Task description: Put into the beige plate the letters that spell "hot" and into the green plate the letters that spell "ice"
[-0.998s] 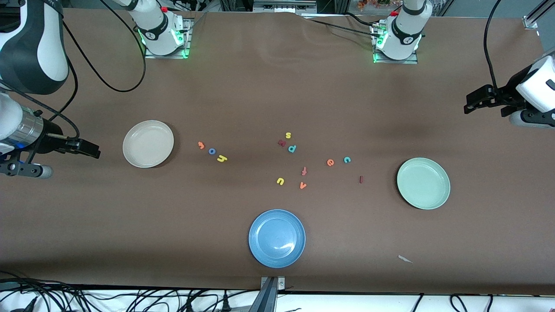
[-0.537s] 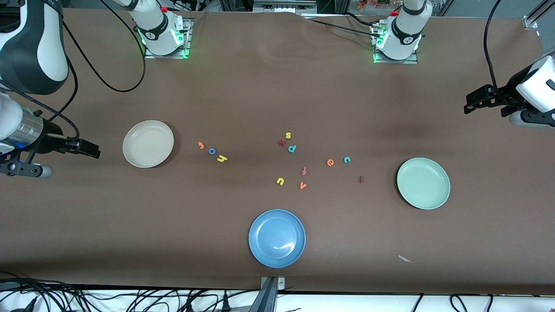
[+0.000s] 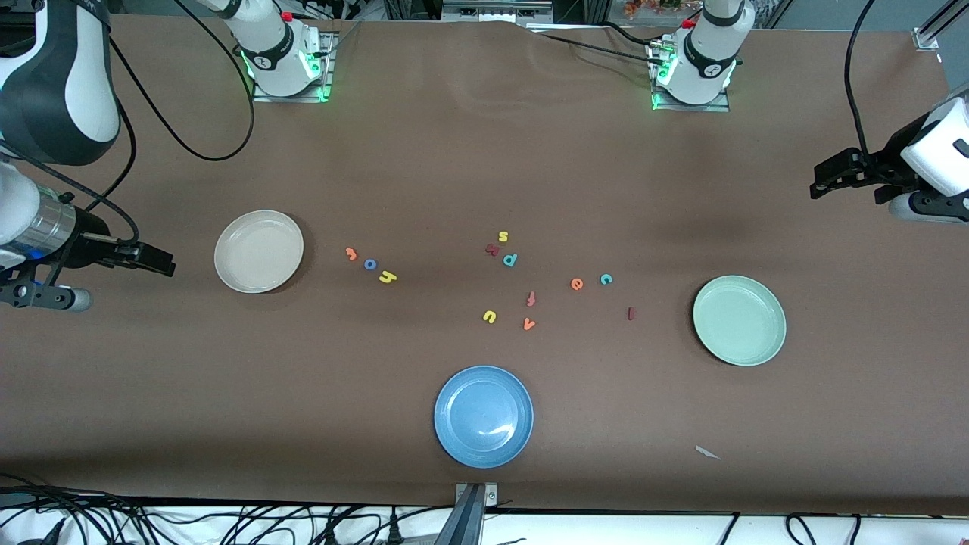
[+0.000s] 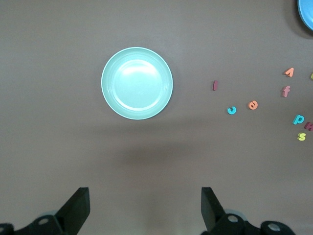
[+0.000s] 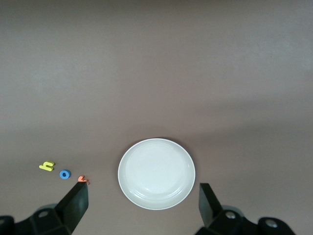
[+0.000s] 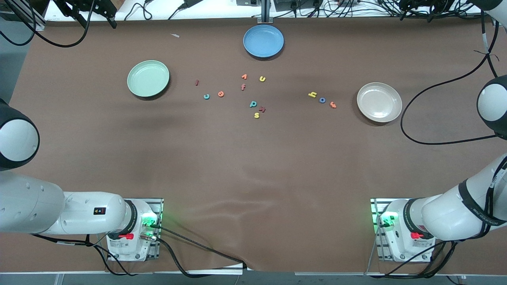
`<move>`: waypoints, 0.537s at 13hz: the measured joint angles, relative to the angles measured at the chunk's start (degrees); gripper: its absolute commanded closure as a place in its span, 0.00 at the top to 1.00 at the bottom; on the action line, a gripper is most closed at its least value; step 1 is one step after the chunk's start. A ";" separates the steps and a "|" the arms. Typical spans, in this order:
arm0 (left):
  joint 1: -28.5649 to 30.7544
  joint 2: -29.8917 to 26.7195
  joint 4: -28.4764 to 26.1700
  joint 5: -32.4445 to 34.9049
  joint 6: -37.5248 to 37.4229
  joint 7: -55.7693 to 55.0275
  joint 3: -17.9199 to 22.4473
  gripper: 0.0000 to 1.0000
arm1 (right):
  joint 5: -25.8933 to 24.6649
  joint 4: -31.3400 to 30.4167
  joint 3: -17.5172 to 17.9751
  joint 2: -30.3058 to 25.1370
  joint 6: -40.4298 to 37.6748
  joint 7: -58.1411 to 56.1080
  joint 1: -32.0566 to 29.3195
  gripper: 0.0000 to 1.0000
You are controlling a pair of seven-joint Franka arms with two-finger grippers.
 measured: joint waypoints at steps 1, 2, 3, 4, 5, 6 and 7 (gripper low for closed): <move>0.00 0.00 0.00 0.00 0.00 0.00 0.00 1.00 | 0.00 0.00 0.00 0.00 -0.14 0.00 0.00 1.00; 0.00 0.00 0.00 0.00 0.00 0.00 0.00 1.00 | 0.00 0.00 0.00 0.00 -0.21 0.00 0.00 1.00; 0.00 0.00 0.00 0.00 0.00 0.00 0.00 1.00 | 0.00 0.00 0.00 0.00 -0.28 0.00 0.00 1.00; 0.00 0.00 0.00 0.00 0.00 0.00 0.00 1.00 | 0.00 0.00 0.00 0.00 -0.35 0.01 0.00 1.00; 0.00 0.00 0.00 0.00 0.00 0.00 0.00 1.00 | 0.00 0.00 0.00 0.00 -0.41 0.01 0.00 1.00; 0.00 0.00 0.00 0.00 0.00 0.00 0.00 1.00 | 0.00 0.00 0.00 0.00 -0.45 0.01 0.00 1.00; 0.00 0.00 0.00 0.00 0.00 0.00 0.00 1.00 | 0.00 0.00 0.00 0.00 -0.48 0.01 0.00 1.00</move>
